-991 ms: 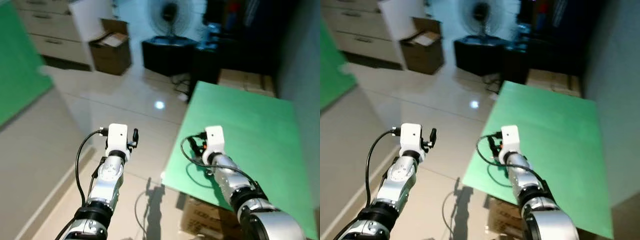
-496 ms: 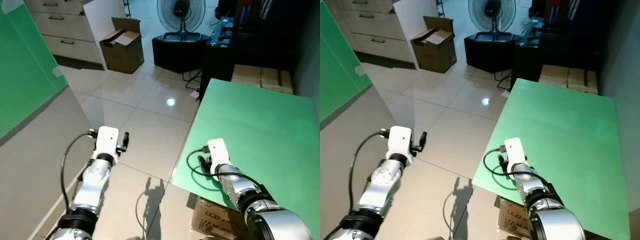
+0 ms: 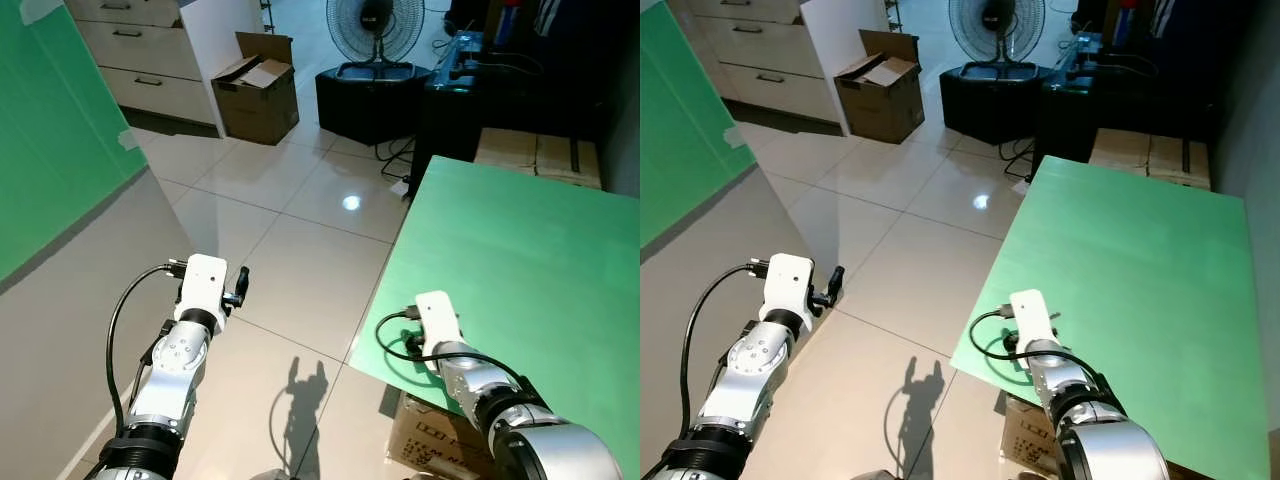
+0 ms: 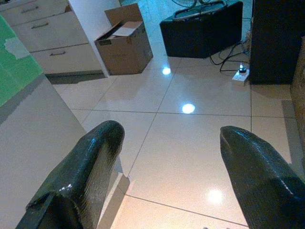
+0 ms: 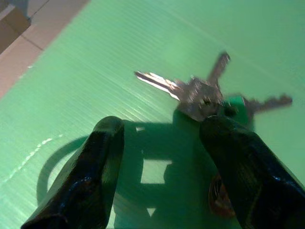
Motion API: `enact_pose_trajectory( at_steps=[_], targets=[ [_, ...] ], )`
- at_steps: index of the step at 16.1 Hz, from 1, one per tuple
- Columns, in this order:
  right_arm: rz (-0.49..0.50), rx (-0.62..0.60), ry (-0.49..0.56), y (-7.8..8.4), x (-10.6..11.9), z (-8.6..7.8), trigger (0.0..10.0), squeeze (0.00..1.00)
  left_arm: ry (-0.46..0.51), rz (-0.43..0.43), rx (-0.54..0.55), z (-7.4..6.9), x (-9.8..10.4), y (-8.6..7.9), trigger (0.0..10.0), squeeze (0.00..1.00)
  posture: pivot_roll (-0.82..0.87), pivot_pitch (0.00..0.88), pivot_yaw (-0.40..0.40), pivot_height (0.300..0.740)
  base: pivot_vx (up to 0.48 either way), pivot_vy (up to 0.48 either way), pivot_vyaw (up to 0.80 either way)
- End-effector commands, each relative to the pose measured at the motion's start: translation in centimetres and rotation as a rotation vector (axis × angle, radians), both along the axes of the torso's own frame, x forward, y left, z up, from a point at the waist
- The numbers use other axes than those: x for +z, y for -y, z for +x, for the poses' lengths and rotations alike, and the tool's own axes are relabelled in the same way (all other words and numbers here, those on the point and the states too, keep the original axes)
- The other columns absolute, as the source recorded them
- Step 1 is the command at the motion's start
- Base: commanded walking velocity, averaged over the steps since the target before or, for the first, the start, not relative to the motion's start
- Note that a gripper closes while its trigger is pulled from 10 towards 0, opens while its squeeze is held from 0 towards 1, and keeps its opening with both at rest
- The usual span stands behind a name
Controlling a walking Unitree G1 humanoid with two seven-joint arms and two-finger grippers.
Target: Hang keys on a hook
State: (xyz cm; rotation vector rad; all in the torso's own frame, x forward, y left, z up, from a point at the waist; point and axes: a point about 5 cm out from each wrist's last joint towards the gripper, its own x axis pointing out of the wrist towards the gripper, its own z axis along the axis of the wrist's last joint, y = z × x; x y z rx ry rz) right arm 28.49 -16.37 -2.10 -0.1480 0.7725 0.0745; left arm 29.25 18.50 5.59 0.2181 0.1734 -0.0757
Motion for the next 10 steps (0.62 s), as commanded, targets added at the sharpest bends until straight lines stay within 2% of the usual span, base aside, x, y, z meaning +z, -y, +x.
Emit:
enact_pose_trajectory(
  at_steps=[1, 6, 10],
  targets=[
    [0.017, -0.053, -0.016, 0.2, -0.3, -0.3, 10.0, 0.00, 0.002, 0.009, 0.007, 0.0, 0.4, -0.5, 10.0, 0.00, -0.02, 0.025, 0.135, 0.740, 0.000, 0.000, 0.00],
    [-0.002, -0.092, 0.024, 0.7, 0.2, 0.2, 10.0, 0.00, 0.001, 0.012, 0.000, 0.1, 0.6, -0.5, 10.0, 0.00, -0.02, 0.029, 0.145, 0.740, 0.000, 0.000, 0.00],
    [-0.114, -0.021, 0.092, 1.0, 1.0, 0.9, 10.0, 0.00, -0.001, 0.004, 0.002, 0.0, 0.6, -0.2, 10.0, 0.00, -0.01, 0.038, 0.139, 0.740, 0.000, 0.000, 0.00]
  ],
)
